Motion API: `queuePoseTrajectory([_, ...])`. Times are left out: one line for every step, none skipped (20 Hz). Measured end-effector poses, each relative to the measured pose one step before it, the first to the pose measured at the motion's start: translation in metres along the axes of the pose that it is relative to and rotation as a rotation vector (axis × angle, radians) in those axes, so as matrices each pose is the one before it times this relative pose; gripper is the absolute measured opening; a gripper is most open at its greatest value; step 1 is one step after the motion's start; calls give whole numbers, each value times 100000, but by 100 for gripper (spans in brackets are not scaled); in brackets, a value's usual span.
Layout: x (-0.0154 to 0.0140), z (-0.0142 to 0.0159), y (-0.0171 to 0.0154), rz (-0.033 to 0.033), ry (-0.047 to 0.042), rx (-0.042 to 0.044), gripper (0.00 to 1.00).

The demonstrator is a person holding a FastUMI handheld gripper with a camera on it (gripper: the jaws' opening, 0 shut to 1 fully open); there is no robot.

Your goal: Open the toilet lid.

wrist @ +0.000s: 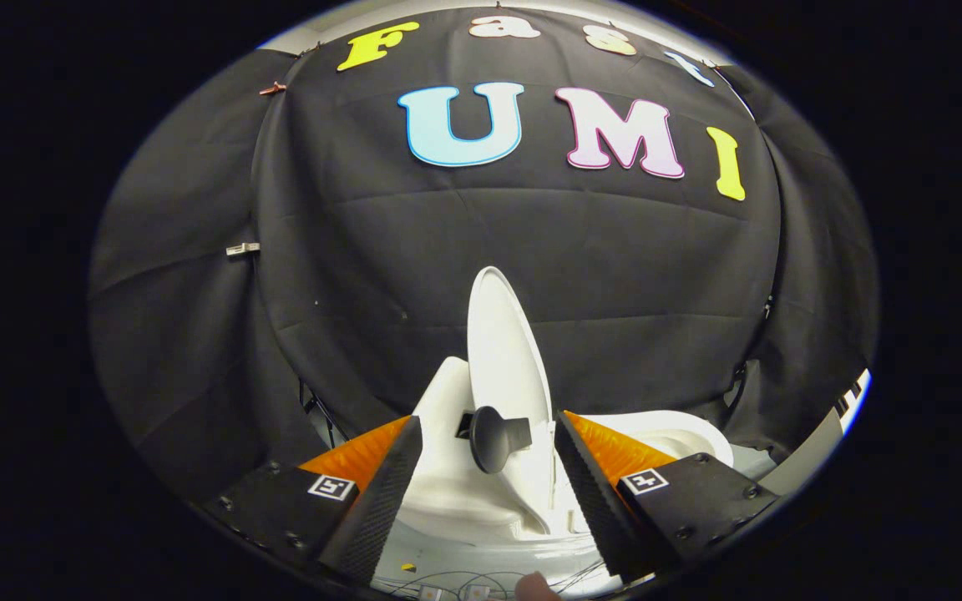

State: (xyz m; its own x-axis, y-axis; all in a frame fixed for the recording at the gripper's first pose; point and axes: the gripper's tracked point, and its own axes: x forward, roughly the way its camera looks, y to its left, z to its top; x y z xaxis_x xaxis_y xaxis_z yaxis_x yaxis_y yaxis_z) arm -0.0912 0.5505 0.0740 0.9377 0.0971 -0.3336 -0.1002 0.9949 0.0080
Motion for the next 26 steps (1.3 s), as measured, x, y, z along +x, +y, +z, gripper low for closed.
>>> queuePoseTrajectory([-233,451,22,841,-1248,163,99])
queuePoseTrajectory([-496,435,-342,658,-775,-66,99])
queuePoseTrajectory([-466,262,-248,964,-215,452,99])
queuePoseTrajectory([-297,316,-22,1611,169,979,99])
queuePoseTrajectory([-334,232,2,1547,-97,479,99])
queuePoseTrajectory([-517,403,-122,364,-625,330,99])
queuePoseTrajectory([-523,464,-237,567,-778,680,99])
queuePoseTrajectory([-479,360,-2,1677,-830,1204,99])
queuePoseTrajectory([-526,417,-132,1225,-938,745,99])
queuePoseTrajectory([-348,467,-272,991,-1067,38,99])
queuePoseTrajectory([-318,551,-206,2049,-1246,-55,99])
queuePoseTrajectory([-393,675,-399,1485,-1516,207,99])
queuePoseTrajectory([-322,638,-802,460,-1932,283,99])
queuePoseTrajectory([-214,532,-992,432,-1700,367,99])
queuePoseTrajectory([-100,443,-1104,-330,-1708,-106,99])
queuePoseTrajectory([19,356,-1145,-519,-1387,-53,99])
queuePoseTrajectory([5,-24,-1494,-1115,219,-131,99])
queuePoseTrajectory([236,-323,-1465,-576,234,233,99])
queuePoseTrajectory([286,-59,-1557,-959,-346,126,99])
queuePoseTrajectory([115,152,-1406,-152,-1247,-339,99])
queuePoseTrajectory([309,226,-1399,-442,-2377,-1430,99])
queuePoseTrajectory([511,-235,-2029,-1914,-985,-2768,99])
queuePoseTrajectory([431,-643,-2139,-2208,-48,-2424,99])
queuePoseTrajectory([554,-955,-1986,-1641,818,-1170,99])
queuePoseTrajectory([522,-590,-1893,-1617,837,76,99])
queuePoseTrajectory([482,-272,-1876,-1320,-557,434,99])
